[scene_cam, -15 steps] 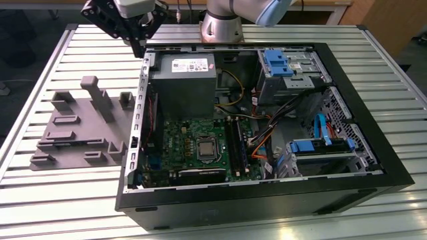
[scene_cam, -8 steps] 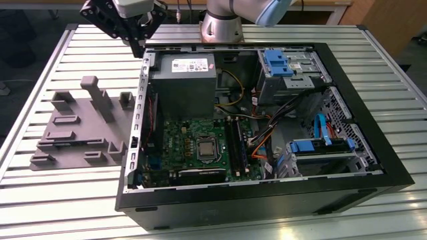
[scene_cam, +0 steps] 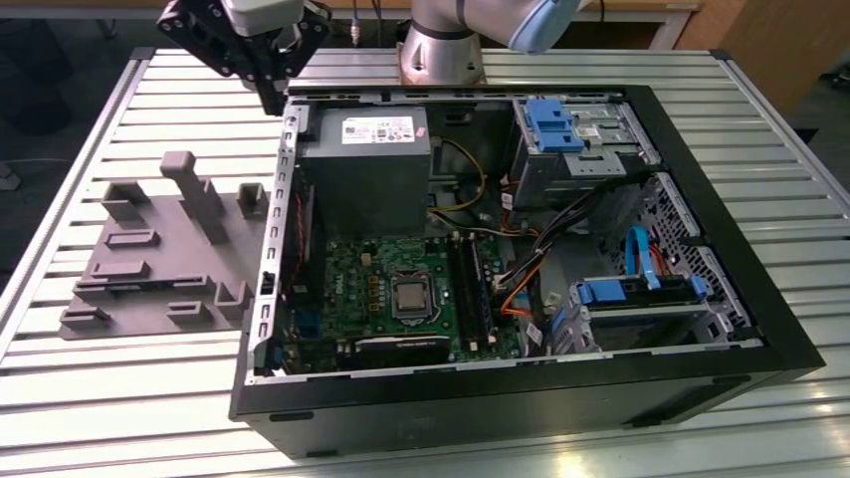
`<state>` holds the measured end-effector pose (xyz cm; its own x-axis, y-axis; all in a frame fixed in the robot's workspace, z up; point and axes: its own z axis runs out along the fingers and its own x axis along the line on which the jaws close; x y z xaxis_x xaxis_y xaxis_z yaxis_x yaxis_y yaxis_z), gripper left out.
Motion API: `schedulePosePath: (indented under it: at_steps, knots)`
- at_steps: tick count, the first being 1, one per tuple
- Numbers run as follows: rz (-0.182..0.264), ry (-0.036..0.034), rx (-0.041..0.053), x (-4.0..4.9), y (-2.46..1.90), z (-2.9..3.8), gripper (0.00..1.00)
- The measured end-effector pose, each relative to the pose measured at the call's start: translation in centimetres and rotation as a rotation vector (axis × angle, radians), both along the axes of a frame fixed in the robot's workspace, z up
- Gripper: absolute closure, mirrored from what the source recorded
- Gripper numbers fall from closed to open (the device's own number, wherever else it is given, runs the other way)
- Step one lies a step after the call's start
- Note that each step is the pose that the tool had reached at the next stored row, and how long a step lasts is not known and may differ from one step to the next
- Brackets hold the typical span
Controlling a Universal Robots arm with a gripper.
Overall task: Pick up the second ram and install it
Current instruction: 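Reach for the second ram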
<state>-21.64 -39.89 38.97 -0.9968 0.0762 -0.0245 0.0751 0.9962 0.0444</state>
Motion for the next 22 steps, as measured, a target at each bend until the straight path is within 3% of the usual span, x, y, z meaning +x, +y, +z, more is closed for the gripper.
schedulePosePath:
  at_steps: [22]
  knots:
    - [0.000, 0.0000, -0.0001, -0.51, 0.00, 0.00, 0.89]
